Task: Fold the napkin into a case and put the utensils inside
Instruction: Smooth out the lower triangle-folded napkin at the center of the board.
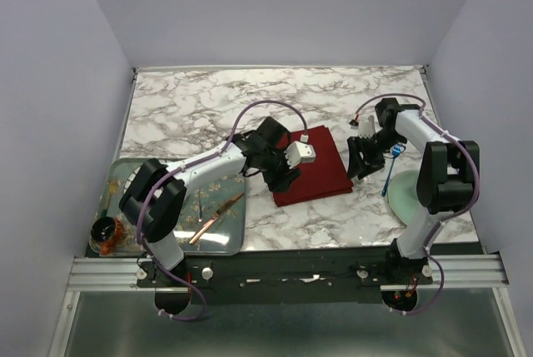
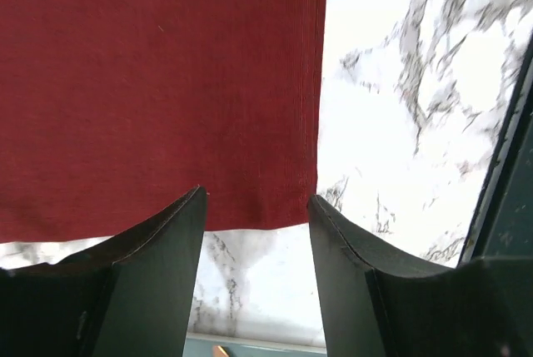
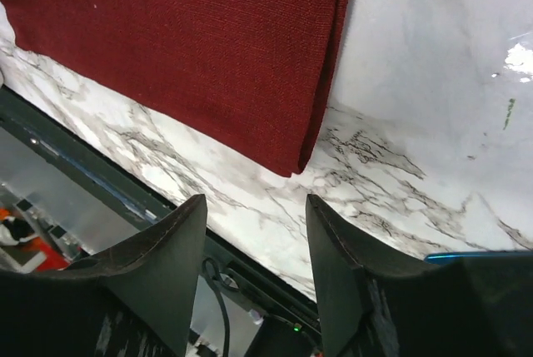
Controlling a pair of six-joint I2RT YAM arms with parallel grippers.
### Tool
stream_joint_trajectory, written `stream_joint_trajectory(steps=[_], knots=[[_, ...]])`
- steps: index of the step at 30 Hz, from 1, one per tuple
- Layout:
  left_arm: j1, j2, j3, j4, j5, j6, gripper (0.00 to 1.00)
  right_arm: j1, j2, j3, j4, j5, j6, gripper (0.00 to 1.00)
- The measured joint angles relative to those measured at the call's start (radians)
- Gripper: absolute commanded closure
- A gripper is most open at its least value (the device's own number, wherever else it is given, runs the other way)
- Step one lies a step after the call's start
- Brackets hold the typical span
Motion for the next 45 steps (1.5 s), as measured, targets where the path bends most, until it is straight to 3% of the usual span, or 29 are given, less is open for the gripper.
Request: stream_joint_trajectory(steps=[17,20,23,24,26,40,45], knots=[[0.003,0.068,-0.017,0.005,-0.064,0.036,0.37,0.000,0.135,-0.002,0.024,0.000,0.109,0.47],[0.003,0.068,-0.018,0.005,-0.068,0.036,0.37,-0.002,0.144,-0.002,0.025,0.000,0.113,0.57],[0.003,0.068,-0.018,0.006,-0.070,0.036,0.37,-0.005,0.152,-0.002,0.024,0.000,0.118,0.77],[0.003,0.068,-0.018,0.006,-0.071,0.036,0.37,-0.006,0.153,-0.001,0.024,0.000,0.119,0.89],[0.003,0.068,-0.018,0.008,-0.074,0.036,0.38,-0.010,0.153,0.005,0.019,-0.003,0.109,0.99],[0.003,0.068,-0.023,0.020,-0.098,0.018,0.38,-0.011,-0.009,-0.059,-0.023,-0.079,0.077,0.99],[0.003,0.068,-0.023,0.019,-0.109,0.012,0.37,-0.011,0.065,-0.102,0.004,-0.032,0.088,0.99]])
